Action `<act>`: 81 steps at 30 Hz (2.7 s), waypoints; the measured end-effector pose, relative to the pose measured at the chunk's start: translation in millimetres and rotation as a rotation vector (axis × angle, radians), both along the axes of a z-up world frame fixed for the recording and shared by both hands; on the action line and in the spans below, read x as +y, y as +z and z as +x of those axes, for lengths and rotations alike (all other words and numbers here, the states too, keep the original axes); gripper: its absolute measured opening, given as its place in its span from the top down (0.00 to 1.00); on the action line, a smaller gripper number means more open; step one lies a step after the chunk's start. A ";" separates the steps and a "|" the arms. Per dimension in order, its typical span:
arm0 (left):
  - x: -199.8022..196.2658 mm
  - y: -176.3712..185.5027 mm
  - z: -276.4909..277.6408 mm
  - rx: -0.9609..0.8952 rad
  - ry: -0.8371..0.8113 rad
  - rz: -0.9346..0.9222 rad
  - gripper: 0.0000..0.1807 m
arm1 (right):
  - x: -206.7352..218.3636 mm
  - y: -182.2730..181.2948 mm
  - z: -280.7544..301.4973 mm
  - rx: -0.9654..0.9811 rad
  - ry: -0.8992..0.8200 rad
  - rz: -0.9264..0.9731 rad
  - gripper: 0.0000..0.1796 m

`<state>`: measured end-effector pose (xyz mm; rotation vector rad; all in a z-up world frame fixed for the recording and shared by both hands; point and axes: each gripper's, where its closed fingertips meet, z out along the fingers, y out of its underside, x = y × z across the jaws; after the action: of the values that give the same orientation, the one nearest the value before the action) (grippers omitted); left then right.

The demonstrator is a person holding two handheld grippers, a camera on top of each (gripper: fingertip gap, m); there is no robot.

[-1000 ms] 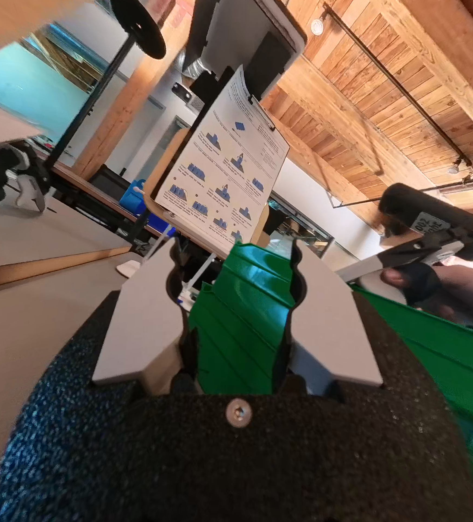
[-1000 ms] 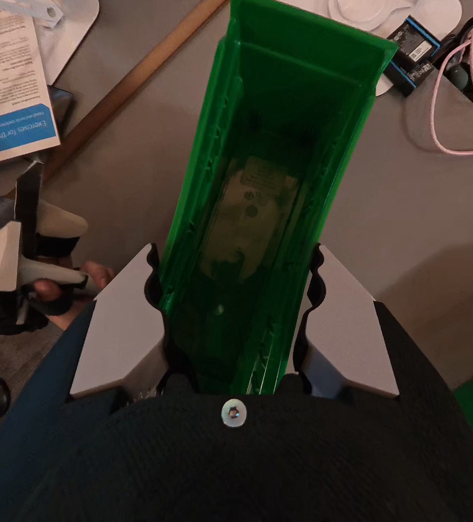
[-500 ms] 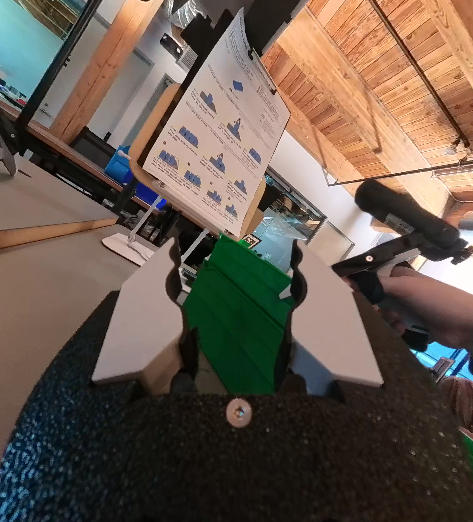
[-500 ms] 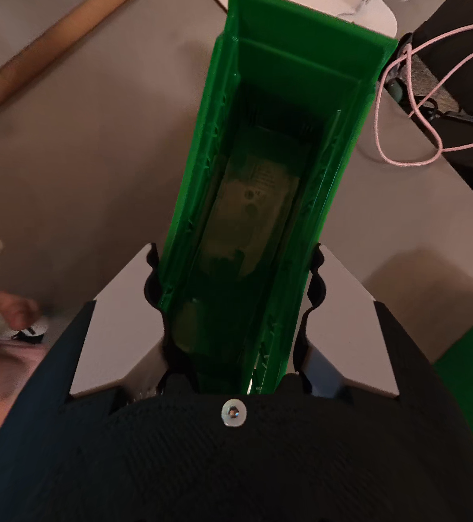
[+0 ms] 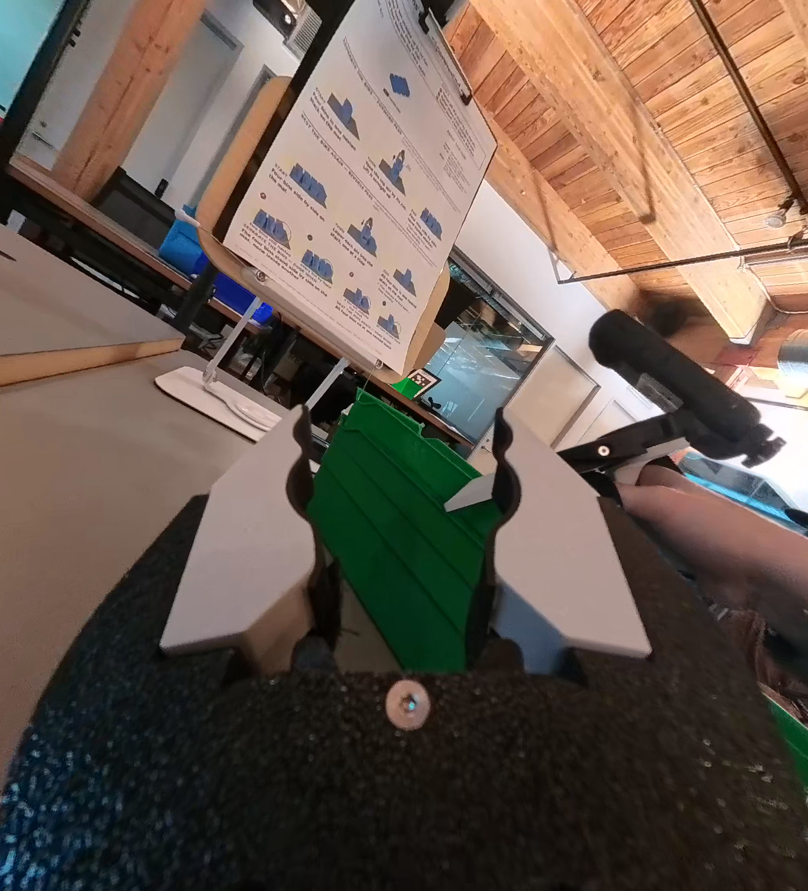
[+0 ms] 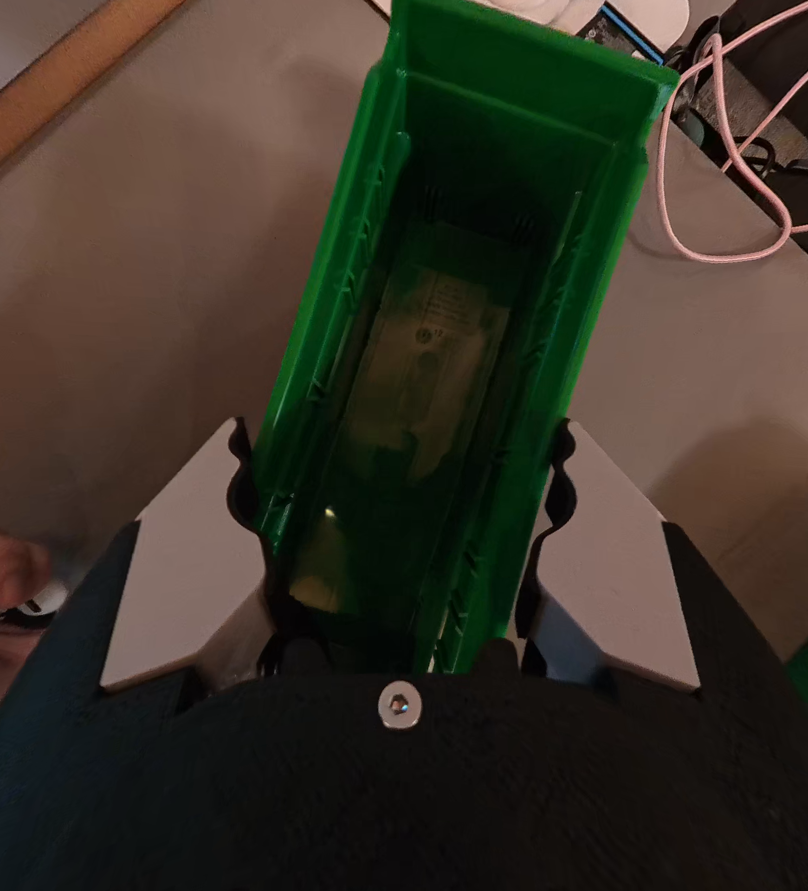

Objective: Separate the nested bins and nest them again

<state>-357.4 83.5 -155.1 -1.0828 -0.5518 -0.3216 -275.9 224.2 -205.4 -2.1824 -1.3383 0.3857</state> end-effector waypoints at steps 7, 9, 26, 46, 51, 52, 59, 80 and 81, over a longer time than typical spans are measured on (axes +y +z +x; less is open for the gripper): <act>0.0 -2.4 -2.3 0.003 0.013 -0.019 0.59 | -3.5 51.4 11.4 0.125 0.091 0.042 0.14; -1.7 -2.0 -4.7 0.002 0.023 -0.016 0.59 | 16.4 88.8 34.6 0.166 0.082 0.140 0.13; 5.1 -7.1 -5.6 -0.012 0.005 -0.029 0.59 | 183.7 5.6 272.6 -0.062 -0.534 -0.272 0.22; 3.3 -8.9 -8.6 -0.043 -0.012 0.010 0.62 | 153.2 92.4 196.1 -0.006 -0.343 -0.113 0.48; 3.2 -10.3 -8.5 -0.044 -0.007 -0.001 0.63 | 87.1 139.1 119.4 0.150 -0.130 -0.119 0.48; 2.9 -10.1 -8.4 -0.043 -0.006 -0.001 0.63 | 73.8 144.0 106.2 0.173 -0.097 -0.132 0.48; 5.1 -14.2 -8.7 -0.045 -0.009 -0.021 0.64 | 10.4 138.6 43.4 0.171 0.011 -0.191 0.48; 8.6 -15.3 -6.4 -0.045 -0.021 -0.032 0.63 | 6.2 55.7 3.0 0.056 -0.059 -0.026 0.45; 8.5 -15.3 -6.6 -0.046 -0.020 -0.031 0.63 | 5.0 52.7 2.9 0.050 -0.057 -0.012 0.45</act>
<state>-363.9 92.1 -170.3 -1.1139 -0.5888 -0.3575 -273.0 229.2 -152.7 -2.2004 -1.2475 0.4248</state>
